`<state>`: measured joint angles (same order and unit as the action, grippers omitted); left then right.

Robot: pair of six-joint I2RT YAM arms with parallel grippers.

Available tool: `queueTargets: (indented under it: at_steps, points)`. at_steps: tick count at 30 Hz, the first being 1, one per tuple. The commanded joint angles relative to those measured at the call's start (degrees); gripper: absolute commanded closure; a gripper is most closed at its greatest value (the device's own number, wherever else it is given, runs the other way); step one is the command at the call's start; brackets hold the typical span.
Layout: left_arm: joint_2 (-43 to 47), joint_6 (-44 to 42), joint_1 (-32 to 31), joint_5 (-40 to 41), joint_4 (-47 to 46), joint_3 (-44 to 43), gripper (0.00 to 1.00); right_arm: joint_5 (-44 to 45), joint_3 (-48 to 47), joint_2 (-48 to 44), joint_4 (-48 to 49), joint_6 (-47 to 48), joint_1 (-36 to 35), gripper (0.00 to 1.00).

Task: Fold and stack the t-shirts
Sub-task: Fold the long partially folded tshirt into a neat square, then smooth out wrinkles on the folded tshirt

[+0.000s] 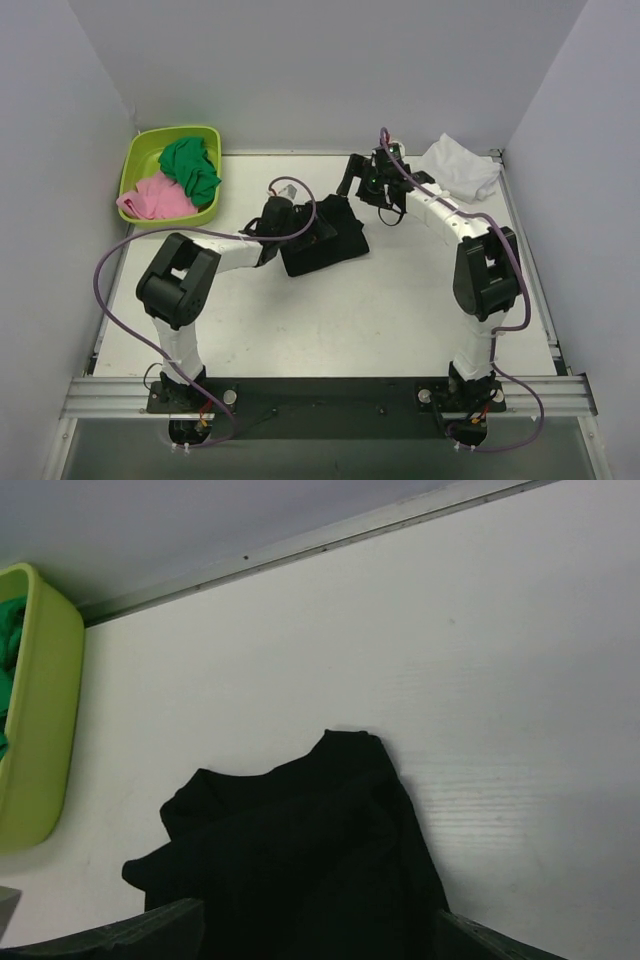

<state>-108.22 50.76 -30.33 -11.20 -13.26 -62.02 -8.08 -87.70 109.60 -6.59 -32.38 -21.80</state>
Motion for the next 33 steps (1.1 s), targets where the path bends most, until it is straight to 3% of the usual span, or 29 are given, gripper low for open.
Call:
queueTargets:
  at_steps: [1, 10, 16, 20, 33]
  points:
    - [0.8, 1.7, -0.6, -1.8, -8.8, 6.7, 0.04, -6.6, -1.6, -1.9, 1.2, -3.3, -1.4, 0.00]
    - [0.1, 1.8, -1.7, -5.6, -21.5, 18.4, 0.03, -16.9, -2.0, 4.2, 9.8, -11.8, -2.3, 0.00]
    - [7.3, -0.5, -2.5, -9.4, -25.4, 24.4, 0.04, -20.4, 1.9, 3.2, 13.1, -14.3, -3.9, 0.00]
    - [15.3, -2.4, -3.8, -9.5, -23.6, 27.9, 0.03, -25.6, 5.7, 1.9, 16.8, -17.3, -4.0, 0.00]
    - [38.8, -8.4, -8.2, -8.8, -8.5, 28.7, 0.03, -23.0, 22.0, -13.8, 15.9, -15.1, -7.7, 0.00]
